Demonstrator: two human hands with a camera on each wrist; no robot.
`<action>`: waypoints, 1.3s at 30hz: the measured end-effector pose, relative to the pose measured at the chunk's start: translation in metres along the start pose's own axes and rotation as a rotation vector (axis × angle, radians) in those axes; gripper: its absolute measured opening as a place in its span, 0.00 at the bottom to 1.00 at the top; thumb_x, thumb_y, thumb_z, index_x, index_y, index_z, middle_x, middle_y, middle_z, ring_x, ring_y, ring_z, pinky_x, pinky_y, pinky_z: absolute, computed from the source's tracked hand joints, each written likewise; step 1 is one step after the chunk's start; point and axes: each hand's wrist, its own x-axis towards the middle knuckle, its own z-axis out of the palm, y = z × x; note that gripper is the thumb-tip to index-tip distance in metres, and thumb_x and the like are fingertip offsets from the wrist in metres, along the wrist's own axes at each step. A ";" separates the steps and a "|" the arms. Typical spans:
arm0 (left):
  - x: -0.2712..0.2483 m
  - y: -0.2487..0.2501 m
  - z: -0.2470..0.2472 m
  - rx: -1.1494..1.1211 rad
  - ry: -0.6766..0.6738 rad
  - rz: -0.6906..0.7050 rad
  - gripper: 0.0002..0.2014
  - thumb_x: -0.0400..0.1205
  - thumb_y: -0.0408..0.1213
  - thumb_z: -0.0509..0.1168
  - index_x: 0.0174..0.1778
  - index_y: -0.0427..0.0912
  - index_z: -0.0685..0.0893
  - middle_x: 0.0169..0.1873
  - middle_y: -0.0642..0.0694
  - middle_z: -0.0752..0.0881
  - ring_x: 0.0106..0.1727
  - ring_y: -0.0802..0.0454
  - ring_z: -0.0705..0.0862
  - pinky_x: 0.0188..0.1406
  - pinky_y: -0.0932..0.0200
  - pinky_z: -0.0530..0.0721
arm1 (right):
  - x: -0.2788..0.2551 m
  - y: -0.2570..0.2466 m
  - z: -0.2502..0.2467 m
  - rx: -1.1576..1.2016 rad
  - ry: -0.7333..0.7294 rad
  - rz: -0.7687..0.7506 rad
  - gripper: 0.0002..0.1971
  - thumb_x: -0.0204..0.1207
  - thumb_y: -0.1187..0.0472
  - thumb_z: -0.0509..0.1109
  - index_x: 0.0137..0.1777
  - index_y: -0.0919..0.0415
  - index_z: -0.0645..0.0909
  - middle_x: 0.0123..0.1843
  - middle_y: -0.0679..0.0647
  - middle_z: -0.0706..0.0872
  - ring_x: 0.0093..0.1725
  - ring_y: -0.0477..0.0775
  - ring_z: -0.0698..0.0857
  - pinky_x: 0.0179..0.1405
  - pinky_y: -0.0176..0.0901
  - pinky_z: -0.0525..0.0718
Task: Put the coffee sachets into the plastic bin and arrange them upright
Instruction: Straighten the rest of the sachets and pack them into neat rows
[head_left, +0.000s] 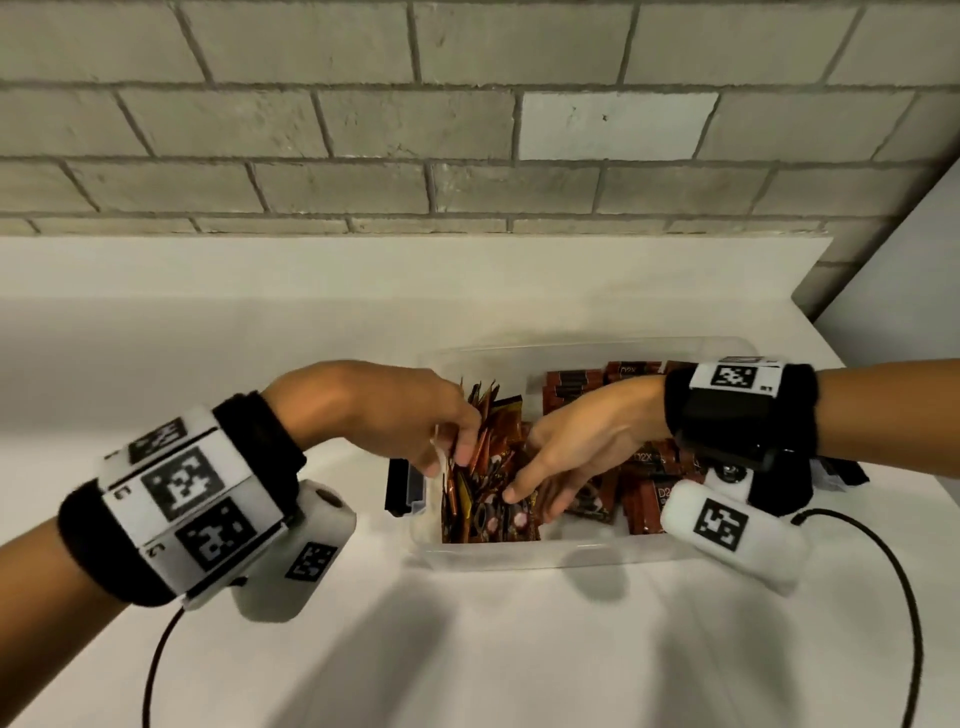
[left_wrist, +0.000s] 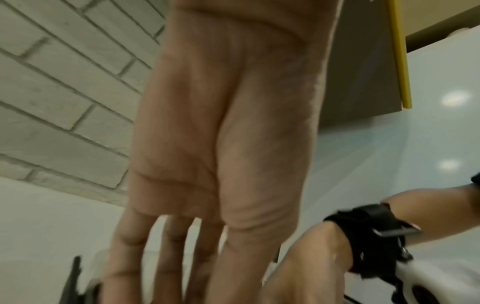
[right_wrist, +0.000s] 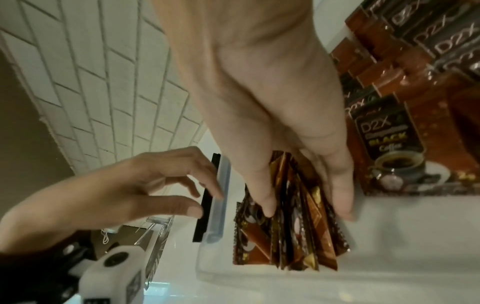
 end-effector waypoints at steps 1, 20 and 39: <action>0.000 0.001 0.006 0.004 0.006 0.019 0.14 0.81 0.38 0.67 0.61 0.55 0.80 0.54 0.55 0.75 0.54 0.57 0.73 0.55 0.61 0.75 | 0.002 -0.002 0.002 0.017 0.012 -0.002 0.21 0.78 0.59 0.71 0.66 0.71 0.76 0.69 0.65 0.80 0.65 0.59 0.83 0.68 0.48 0.80; 0.022 0.014 0.042 0.372 0.202 0.122 0.10 0.77 0.47 0.69 0.54 0.59 0.87 0.46 0.59 0.70 0.62 0.54 0.62 0.59 0.44 0.60 | -0.001 -0.003 0.004 0.113 -0.031 -0.042 0.12 0.79 0.66 0.68 0.60 0.69 0.81 0.60 0.63 0.85 0.59 0.61 0.86 0.57 0.45 0.87; -0.025 -0.014 0.036 -1.101 0.899 -0.096 0.09 0.85 0.38 0.61 0.57 0.39 0.78 0.43 0.44 0.82 0.36 0.58 0.88 0.30 0.64 0.87 | -0.006 -0.004 0.005 0.017 0.021 -0.087 0.03 0.78 0.69 0.69 0.49 0.68 0.81 0.44 0.59 0.89 0.40 0.49 0.89 0.42 0.34 0.88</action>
